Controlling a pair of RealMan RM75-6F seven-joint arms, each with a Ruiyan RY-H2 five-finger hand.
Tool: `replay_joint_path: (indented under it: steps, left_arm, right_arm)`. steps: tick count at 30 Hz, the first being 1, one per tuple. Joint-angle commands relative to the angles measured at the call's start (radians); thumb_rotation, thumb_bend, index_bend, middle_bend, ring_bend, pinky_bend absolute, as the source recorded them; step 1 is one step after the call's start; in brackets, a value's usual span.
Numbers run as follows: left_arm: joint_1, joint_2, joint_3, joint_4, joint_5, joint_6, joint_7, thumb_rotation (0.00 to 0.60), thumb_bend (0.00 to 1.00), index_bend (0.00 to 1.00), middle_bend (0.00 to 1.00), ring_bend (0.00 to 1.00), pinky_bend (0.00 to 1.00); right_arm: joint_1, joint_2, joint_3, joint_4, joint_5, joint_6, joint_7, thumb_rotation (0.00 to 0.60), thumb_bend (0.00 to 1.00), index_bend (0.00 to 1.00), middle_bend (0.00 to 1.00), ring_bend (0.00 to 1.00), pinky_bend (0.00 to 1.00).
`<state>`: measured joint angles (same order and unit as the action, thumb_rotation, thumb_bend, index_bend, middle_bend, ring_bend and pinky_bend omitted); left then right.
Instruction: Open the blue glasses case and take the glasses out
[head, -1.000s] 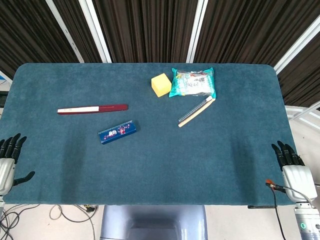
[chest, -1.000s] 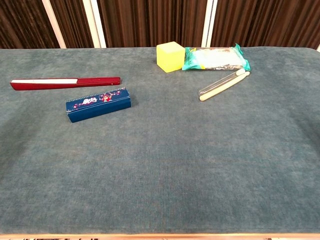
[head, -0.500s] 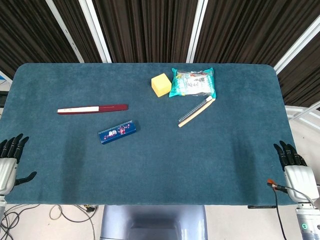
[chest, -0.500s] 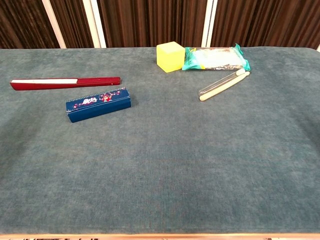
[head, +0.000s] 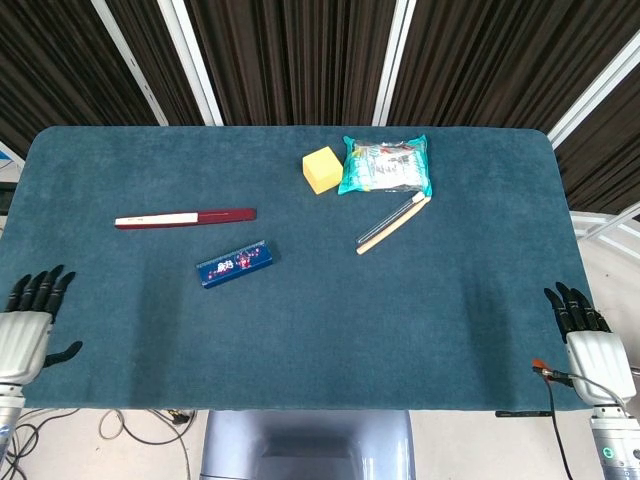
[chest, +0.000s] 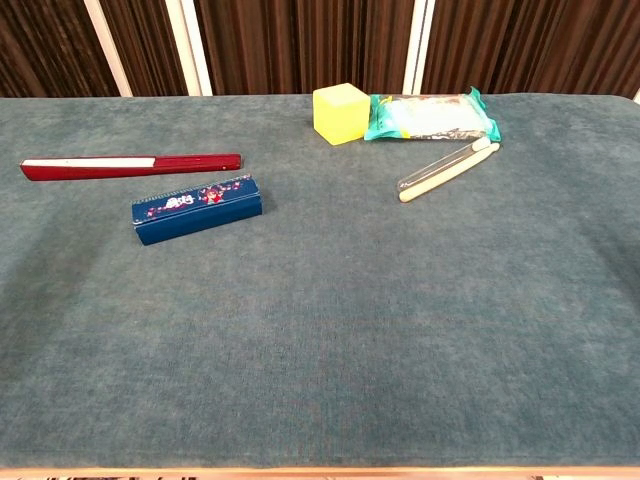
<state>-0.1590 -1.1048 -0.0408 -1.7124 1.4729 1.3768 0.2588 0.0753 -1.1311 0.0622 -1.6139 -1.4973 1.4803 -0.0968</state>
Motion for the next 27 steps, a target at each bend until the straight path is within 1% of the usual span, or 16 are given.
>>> replay_joint_path:
  steps: [1,4,7,12,17,21,27]
  left_arm:
    - [-0.073,-0.001,-0.001,-0.065,0.027,-0.095,0.088,0.600,0.36,0.00,0.00,0.00,0.01]
    - [-0.122,-0.010,0.000,-0.098,0.031,-0.168,0.152,0.600,0.43,0.00,0.00,0.00,0.01]
    - [-0.172,-0.025,0.006,-0.116,0.037,-0.243,0.235,0.600,0.47,0.00,0.00,0.00,0.01]
    - [-0.244,-0.062,0.007,-0.124,0.015,-0.347,0.371,0.600,0.50,0.00,0.00,0.00,0.01]
    - [-0.298,-0.103,-0.001,-0.115,-0.055,-0.422,0.473,0.600,0.50,0.00,0.00,0.00,0.01]
    - [-0.340,-0.141,-0.007,-0.089,-0.136,-0.474,0.541,0.600,0.51,0.00,0.00,0.00,0.01]
    - [-0.384,-0.194,-0.013,-0.050,-0.226,-0.497,0.602,0.600,0.51,0.00,0.00,0.00,0.02]
  right_arm:
    - [0.000,0.001,0.001,-0.001,0.002,-0.001,0.002,0.600,0.20,0.00,0.00,0.00,0.23]
    - [0.000,0.003,0.001,-0.004,0.006,-0.005,0.006,0.600,0.20,0.00,0.00,0.00,0.23]
    - [0.001,0.004,0.002,-0.005,0.009,-0.007,0.009,0.600,0.20,0.00,0.00,0.00,0.23]
    - [0.000,0.006,0.002,-0.008,0.012,-0.008,0.012,0.600,0.20,0.00,0.00,0.00,0.23]
    - [0.000,0.007,0.004,-0.009,0.014,-0.008,0.016,0.600,0.20,0.00,0.00,0.00,0.23]
    - [0.000,0.008,0.004,-0.010,0.017,-0.009,0.019,0.600,0.20,0.00,0.00,0.00,0.23]
    - [-0.001,0.010,0.005,-0.013,0.021,-0.011,0.022,0.600,0.20,0.00,0.00,0.00,0.23]
